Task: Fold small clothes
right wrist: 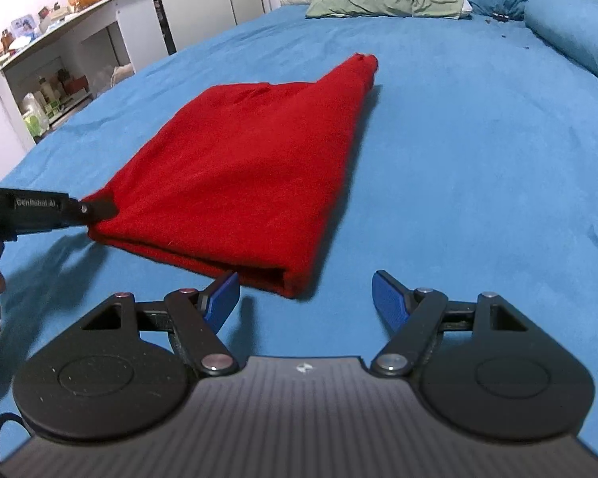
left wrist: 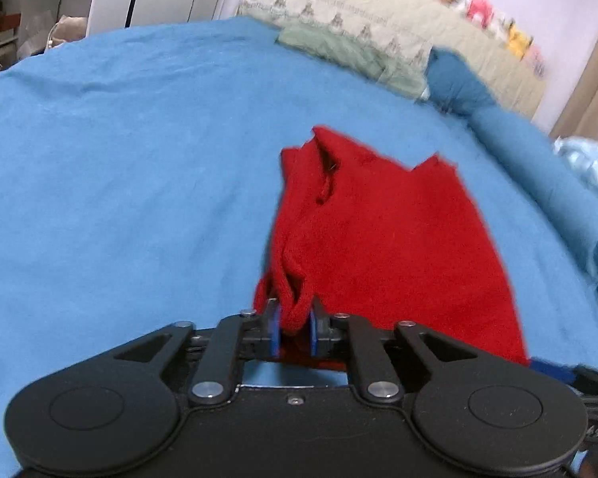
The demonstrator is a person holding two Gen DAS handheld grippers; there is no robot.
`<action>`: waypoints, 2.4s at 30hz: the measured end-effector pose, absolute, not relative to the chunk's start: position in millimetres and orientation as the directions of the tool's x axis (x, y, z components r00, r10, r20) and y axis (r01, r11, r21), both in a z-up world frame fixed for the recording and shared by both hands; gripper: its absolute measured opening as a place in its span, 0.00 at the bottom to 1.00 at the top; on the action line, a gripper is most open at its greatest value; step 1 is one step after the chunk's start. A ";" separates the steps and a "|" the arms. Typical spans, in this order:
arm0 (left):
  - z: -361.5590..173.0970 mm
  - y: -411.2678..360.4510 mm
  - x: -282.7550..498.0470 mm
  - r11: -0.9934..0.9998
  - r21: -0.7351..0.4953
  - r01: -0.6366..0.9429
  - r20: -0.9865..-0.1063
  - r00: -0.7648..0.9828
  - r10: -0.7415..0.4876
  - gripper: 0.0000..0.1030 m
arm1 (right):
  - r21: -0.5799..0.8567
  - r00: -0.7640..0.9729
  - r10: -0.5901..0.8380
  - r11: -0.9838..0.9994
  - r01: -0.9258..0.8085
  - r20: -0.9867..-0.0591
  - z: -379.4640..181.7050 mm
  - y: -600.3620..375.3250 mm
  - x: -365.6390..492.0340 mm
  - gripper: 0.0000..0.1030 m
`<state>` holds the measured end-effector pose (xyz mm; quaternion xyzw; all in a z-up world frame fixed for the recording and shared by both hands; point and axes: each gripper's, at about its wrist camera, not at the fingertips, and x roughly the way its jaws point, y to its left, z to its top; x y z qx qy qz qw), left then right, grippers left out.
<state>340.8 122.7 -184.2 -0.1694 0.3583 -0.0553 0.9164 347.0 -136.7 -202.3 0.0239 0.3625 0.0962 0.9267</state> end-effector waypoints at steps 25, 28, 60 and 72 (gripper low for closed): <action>-163.1 123.8 341.7 0.969 -0.242 0.046 -0.668 0.716 -0.201 0.50 | -0.003 0.753 0.076 0.995 -0.103 -0.653 -190.6 -150.9 344.7 0.91; -132.3 123.4 351.7 0.973 -0.216 0.077 -0.638 0.743 -0.201 0.84 | 0.088 0.769 0.163 0.986 -0.139 -0.618 -157.8 -163.5 341.7 0.93; -128.9 94.0 464.0 0.890 -0.423 0.170 -0.747 0.491 -0.448 0.26 | 0.414 0.625 0.375 0.906 -0.091 -0.685 -122.5 -184.3 454.2 0.37; -126.6 5.8 303.6 0.855 -0.440 0.275 -0.717 0.465 -0.519 0.26 | 0.425 0.637 0.352 0.904 -0.042 -0.686 -111.9 -272.3 263.0 0.38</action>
